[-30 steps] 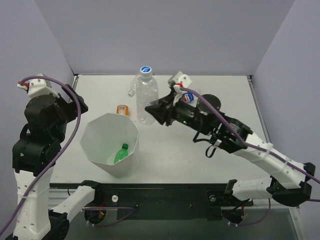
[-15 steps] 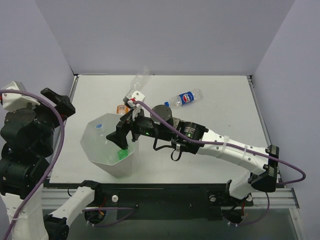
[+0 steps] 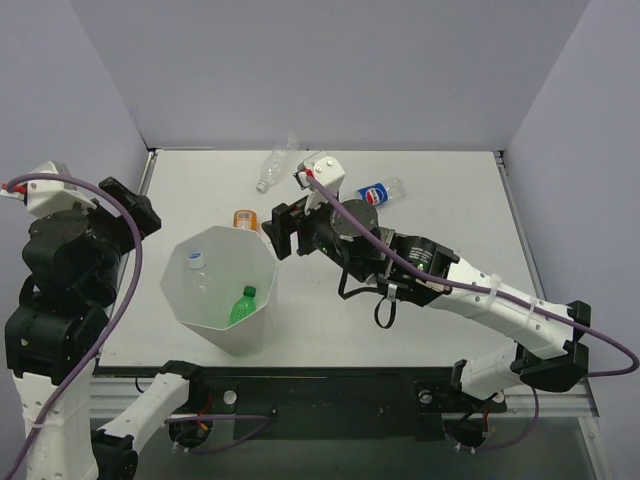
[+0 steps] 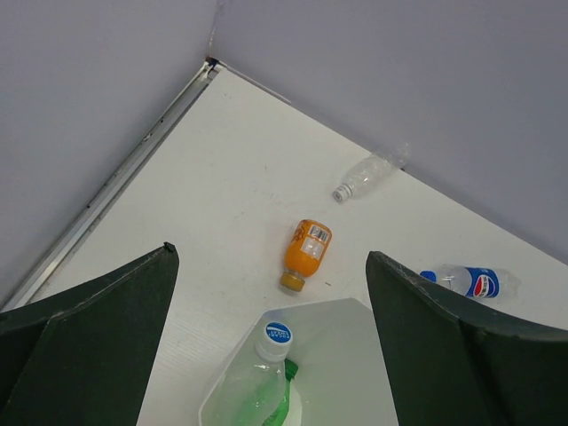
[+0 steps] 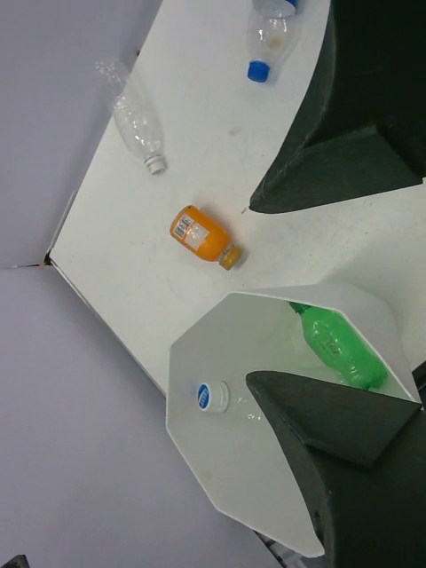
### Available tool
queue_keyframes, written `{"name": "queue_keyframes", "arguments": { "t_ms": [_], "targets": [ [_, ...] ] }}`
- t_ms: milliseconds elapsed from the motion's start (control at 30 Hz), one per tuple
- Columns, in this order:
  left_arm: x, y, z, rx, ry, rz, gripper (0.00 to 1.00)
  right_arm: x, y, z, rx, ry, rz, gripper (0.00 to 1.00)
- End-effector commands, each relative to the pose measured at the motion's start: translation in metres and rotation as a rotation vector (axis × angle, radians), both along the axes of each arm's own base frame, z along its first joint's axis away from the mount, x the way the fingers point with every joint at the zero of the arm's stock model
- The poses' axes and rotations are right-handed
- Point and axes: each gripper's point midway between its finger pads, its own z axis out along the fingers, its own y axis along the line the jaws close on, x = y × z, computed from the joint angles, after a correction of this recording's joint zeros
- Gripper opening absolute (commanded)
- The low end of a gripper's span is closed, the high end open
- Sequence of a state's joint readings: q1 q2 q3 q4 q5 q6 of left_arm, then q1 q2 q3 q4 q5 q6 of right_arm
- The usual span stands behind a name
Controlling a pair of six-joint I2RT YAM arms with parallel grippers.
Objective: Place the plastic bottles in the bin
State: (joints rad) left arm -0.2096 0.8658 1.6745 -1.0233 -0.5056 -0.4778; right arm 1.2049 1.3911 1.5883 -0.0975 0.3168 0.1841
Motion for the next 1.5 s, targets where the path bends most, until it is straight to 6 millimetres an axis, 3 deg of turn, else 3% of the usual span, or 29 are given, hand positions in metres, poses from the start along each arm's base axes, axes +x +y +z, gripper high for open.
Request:
{"name": "queue_keyframes", "arguments": {
  "t_ms": [0, 200, 400, 567, 633, 967, 1133, 1167, 1233, 1267, 1333, 1467],
  "targets": [
    [0.009, -0.009, 0.005, -0.014, -0.033, -0.039, 0.98, 0.008, -0.010, -0.023, -0.093, 0.074, -0.093, 0.62],
    [0.004, -0.009, 0.017, -0.011, -0.068, -0.052, 0.98, 0.014, 0.002, -0.059, -0.209, 0.113, -0.105, 0.67],
    [-0.004, -0.004, 0.016, -0.002, -0.080, -0.034, 0.98, 0.014, 0.026, -0.089, -0.268, 0.142, -0.045, 0.59],
    [0.002, -0.008, 0.012, 0.009, -0.046, -0.056, 0.98, 0.010, 0.037, -0.092, -0.284, 0.155, 0.001, 0.42],
    [0.005, -0.011, 0.012, 0.012, -0.040, -0.069, 0.98, 0.008, 0.040, -0.094, -0.291, 0.158, 0.022, 0.39],
    [0.008, -0.017, 0.009, 0.011, -0.025, -0.103, 0.98, 0.011, 0.054, -0.112, -0.340, 0.174, 0.038, 0.37],
    [0.003, -0.018, 0.013, 0.015, -0.024, -0.116, 0.98, 0.018, 0.053, -0.121, -0.364, 0.174, -0.008, 0.41],
    [0.002, -0.016, 0.014, 0.017, -0.026, -0.109, 0.98, 0.019, 0.055, -0.121, -0.364, 0.174, -0.008, 0.39],
    [0.000, -0.015, 0.014, 0.019, -0.029, -0.105, 0.98, 0.019, 0.055, -0.121, -0.362, 0.174, -0.007, 0.24],
    [0.000, -0.015, 0.014, 0.019, -0.027, -0.106, 0.98, 0.020, 0.054, -0.119, -0.363, 0.170, -0.016, 0.11],
    [0.001, -0.017, 0.014, 0.019, -0.030, -0.117, 0.98, 0.026, 0.047, -0.115, -0.373, 0.150, -0.046, 0.00],
    [0.001, -0.016, 0.014, 0.025, -0.027, -0.114, 0.98, 0.037, 0.023, -0.090, -0.356, 0.098, -0.115, 0.00]
  ]
}}
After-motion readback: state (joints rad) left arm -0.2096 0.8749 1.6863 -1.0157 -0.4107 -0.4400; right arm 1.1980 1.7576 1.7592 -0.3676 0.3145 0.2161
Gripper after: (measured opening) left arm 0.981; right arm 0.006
